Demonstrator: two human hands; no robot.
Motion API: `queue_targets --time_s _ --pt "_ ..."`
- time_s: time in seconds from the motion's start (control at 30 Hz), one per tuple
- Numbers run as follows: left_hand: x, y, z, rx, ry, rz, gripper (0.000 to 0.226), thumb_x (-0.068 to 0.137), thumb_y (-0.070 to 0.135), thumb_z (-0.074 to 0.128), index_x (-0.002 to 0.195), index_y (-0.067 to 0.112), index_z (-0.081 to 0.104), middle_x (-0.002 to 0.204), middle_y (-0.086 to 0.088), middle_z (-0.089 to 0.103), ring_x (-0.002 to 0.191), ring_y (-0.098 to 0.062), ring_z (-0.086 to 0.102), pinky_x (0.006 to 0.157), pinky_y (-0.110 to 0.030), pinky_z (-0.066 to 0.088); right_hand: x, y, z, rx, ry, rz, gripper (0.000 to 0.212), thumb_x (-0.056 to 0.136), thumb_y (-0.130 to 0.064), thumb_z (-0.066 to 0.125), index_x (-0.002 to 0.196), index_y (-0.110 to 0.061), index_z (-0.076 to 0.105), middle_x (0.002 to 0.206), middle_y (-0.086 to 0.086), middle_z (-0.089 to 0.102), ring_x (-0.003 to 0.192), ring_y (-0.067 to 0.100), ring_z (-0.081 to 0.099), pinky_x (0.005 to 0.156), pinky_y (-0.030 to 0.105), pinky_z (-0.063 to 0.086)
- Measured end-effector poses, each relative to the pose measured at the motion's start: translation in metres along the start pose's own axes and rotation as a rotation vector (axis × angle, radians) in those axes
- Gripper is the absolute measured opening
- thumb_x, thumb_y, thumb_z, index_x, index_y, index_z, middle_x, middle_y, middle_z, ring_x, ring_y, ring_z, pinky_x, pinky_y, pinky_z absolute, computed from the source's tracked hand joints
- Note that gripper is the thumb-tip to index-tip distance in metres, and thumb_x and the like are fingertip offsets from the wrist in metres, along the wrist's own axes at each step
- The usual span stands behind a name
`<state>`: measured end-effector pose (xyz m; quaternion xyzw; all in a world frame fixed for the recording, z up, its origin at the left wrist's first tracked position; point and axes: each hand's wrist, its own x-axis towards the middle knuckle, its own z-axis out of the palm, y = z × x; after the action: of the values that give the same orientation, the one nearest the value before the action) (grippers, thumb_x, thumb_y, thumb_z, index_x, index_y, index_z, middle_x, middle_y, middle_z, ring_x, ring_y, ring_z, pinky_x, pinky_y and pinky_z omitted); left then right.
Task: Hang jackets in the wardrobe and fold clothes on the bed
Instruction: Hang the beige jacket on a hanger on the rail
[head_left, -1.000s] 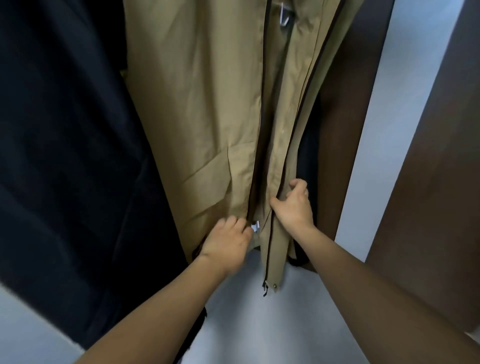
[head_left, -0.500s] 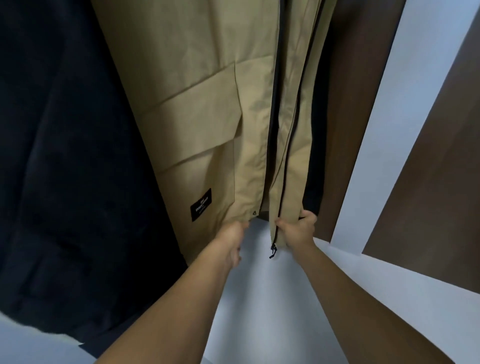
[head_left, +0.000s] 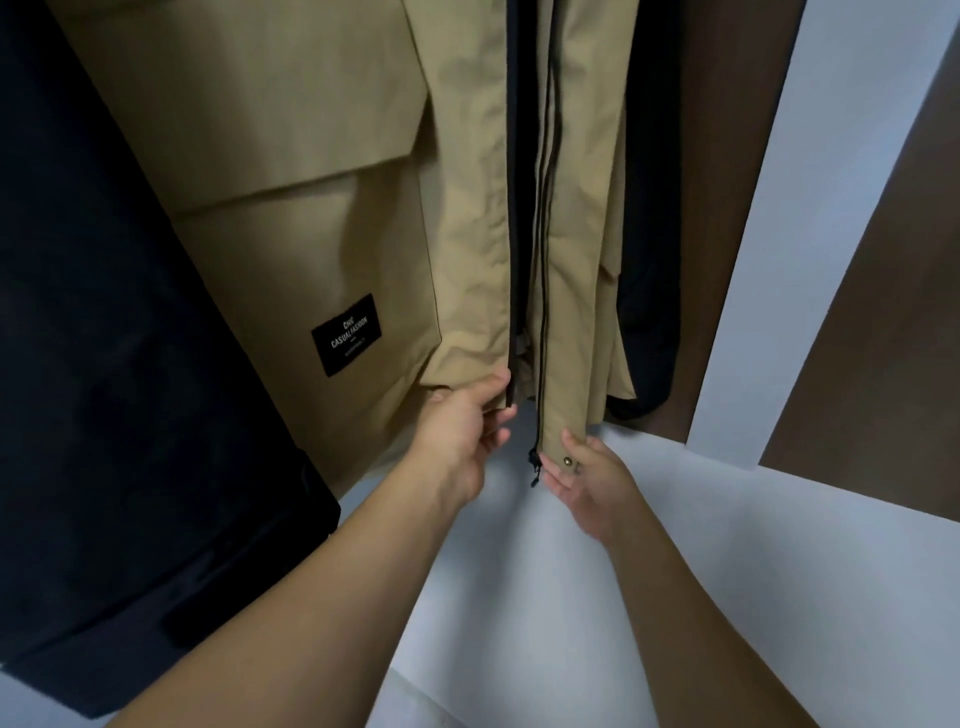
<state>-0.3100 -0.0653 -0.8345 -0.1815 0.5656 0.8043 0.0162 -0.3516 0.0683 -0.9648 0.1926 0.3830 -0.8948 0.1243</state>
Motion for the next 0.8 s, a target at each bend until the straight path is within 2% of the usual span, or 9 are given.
queue_targets --time_s 0.1,0.13,0.2,0.23,0.37,0.47,0.63,0.73,0.8 --pt "-0.01 -0.004 -0.006 0.046 -0.017 0.027 0.045 0.091 0.017 0.066 0.131 0.002 0.054 0.094 -0.005 0.061 0.061 -0.009 0.055 0.051 -0.021 0.04 -0.008 0.001 0.002 0.095 -0.012 0.051 0.06 0.093 -0.016 0.065 0.146 -0.012 0.037 0.134 0.016 0.056 0.104 0.031 0.064 0.07 0.032 0.053" --pt "-0.014 -0.005 -0.008 0.073 -0.026 0.042 0.042 0.091 0.018 0.066 0.129 0.002 0.056 0.094 -0.005 0.06 0.06 -0.008 0.054 0.053 -0.022 0.04 -0.013 0.002 0.001 0.07 -0.032 0.062 0.057 0.093 -0.016 0.064 0.144 -0.01 0.039 0.121 0.015 0.062 0.087 0.025 0.065 0.061 0.027 0.051" --pt "-0.02 -0.009 -0.012 0.118 -0.036 0.078 0.034 0.09 0.019 0.066 0.12 0.006 0.062 0.089 -0.003 0.059 0.057 -0.007 0.05 0.058 -0.024 0.038 -0.021 0.007 -0.003 -0.022 -0.045 0.079 0.04 0.094 -0.014 0.063 0.131 -0.008 0.048 0.081 0.008 0.063 0.053 0.011 0.053 0.046 0.019 0.043" --pt "-0.024 -0.011 -0.015 0.122 -0.039 0.094 0.031 0.09 0.019 0.066 0.118 0.006 0.064 0.088 -0.003 0.058 0.056 -0.007 0.046 0.059 -0.024 0.036 -0.025 0.009 -0.007 -0.051 -0.053 0.076 0.029 0.095 -0.011 0.061 0.121 -0.006 0.052 0.071 0.005 0.061 0.048 0.009 0.048 0.045 0.018 0.041" --pt "-0.04 -0.019 -0.026 0.02 -0.106 0.12 0.025 0.093 0.014 0.058 0.116 0.005 0.063 0.084 -0.001 0.052 0.052 -0.006 0.035 0.054 -0.021 0.029 -0.049 0.009 -0.02 -0.108 -0.195 0.104 0.021 0.094 -0.002 0.057 0.114 -0.007 0.061 0.089 0.0 0.066 0.067 0.006 0.059 0.058 0.017 0.042" --pt "-0.046 -0.022 -0.032 -0.023 -0.162 0.14 0.016 0.094 0.01 0.058 0.11 0.01 0.057 0.076 0.004 0.051 0.05 -0.005 0.035 0.051 -0.019 0.029 -0.069 0.007 -0.022 -0.256 -0.347 0.17 0.014 0.085 -0.004 0.065 0.098 -0.008 0.066 0.078 0.0 0.066 0.063 0.007 0.058 0.054 0.016 0.042" --pt "-0.055 -0.023 -0.035 0.022 -0.166 0.186 0.012 0.09 0.01 0.067 0.1 0.007 0.061 0.077 0.001 0.06 0.051 -0.007 0.04 0.05 -0.018 0.034 -0.098 0.01 -0.018 -0.491 -0.52 0.231 0.014 0.076 -0.008 0.076 0.087 -0.01 0.066 0.077 0.005 0.052 0.066 0.012 0.046 0.055 0.017 0.041" --pt "-0.057 -0.02 -0.039 0.072 -0.174 0.208 0.019 0.088 0.009 0.068 0.105 0.004 0.061 0.08 -0.002 0.06 0.052 -0.007 0.038 0.053 -0.02 0.033 -0.108 0.01 -0.017 -0.428 -0.525 0.215 0.014 0.081 -0.009 0.071 0.093 -0.007 0.064 0.08 0.008 0.053 0.068 0.014 0.049 0.058 0.019 0.043" --pt "-0.058 -0.018 -0.044 0.084 -0.194 0.238 0.008 0.09 0.01 0.066 0.094 0.008 0.06 0.071 0.001 0.056 0.052 -0.008 0.036 0.059 -0.026 0.032 -0.112 0.011 -0.015 -0.298 -0.488 0.17 0.017 0.083 -0.008 0.064 0.099 -0.003 0.06 0.084 0.011 0.05 0.072 0.016 0.051 0.061 0.021 0.046"
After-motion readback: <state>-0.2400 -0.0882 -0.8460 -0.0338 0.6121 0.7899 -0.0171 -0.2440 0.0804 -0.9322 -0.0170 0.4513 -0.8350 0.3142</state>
